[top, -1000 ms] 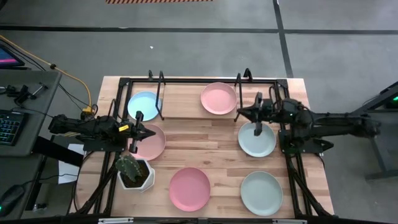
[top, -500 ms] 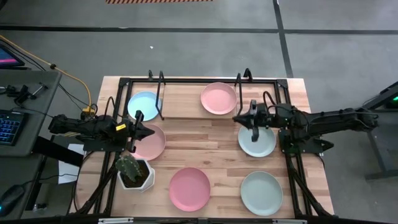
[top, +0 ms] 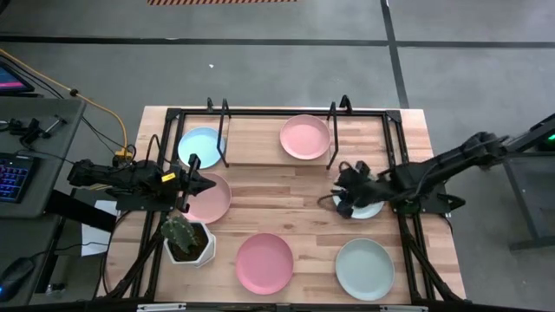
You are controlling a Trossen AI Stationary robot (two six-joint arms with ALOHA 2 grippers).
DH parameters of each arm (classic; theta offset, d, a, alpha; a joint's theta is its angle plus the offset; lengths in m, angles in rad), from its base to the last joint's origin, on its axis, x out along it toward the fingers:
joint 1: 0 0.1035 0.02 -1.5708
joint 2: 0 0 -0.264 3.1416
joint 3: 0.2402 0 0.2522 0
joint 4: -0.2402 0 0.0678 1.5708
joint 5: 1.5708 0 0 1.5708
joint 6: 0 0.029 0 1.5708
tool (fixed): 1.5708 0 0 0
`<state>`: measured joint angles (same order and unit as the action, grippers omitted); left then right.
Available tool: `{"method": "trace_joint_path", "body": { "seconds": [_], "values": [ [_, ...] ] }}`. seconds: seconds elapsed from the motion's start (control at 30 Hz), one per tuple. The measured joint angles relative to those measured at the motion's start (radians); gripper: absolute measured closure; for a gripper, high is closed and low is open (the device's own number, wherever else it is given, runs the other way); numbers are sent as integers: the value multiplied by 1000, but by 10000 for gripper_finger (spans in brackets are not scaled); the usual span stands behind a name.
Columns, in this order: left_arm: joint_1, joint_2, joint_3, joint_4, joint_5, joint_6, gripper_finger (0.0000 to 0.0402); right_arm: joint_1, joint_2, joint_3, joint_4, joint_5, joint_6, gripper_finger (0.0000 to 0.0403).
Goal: Place and stack plates onto a shelf
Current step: Put the top white plate on the shelf
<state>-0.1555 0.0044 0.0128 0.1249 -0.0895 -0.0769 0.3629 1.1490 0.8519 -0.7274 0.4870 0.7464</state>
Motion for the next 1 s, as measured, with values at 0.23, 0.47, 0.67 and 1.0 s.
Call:
{"method": "trace_joint_path", "body": {
  "seconds": [0.23, 0.47, 0.67, 1.0],
  "values": [
    [0, 0, 0, 0, 0, 0, 401, 38, 198, -21, -62, -64, 233, 223],
    [0, 0, 0, -1, 0, 0, 401, 37, 348, -21, -62, -118, 420, 208],
    [0, 0, 0, -1, 0, 1, 401, 37, 435, -22, -62, -150, 490, 208],
    [0, 0, 0, 0, 0, 1, 401, 37, 457, -22, -51, -156, 538, 286]
  ]
}}
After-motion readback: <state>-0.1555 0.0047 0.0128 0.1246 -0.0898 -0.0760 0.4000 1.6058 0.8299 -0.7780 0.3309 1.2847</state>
